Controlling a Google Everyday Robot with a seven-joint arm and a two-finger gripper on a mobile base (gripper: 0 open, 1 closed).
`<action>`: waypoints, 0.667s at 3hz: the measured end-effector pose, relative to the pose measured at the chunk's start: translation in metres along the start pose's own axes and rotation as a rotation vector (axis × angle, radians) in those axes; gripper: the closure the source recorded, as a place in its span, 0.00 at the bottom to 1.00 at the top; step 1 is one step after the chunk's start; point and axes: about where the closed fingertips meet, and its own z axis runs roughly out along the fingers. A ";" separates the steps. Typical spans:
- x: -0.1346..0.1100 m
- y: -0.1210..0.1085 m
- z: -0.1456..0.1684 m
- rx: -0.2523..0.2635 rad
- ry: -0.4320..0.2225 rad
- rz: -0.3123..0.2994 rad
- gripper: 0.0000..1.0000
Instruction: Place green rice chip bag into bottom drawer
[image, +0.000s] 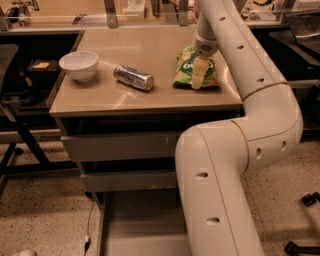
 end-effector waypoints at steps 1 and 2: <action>0.005 0.001 0.005 -0.006 -0.003 0.012 0.00; 0.005 0.001 0.005 -0.006 -0.003 0.012 0.18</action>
Offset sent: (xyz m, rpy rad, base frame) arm 0.0001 -0.0038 -0.0053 0.0075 0.0054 -0.0089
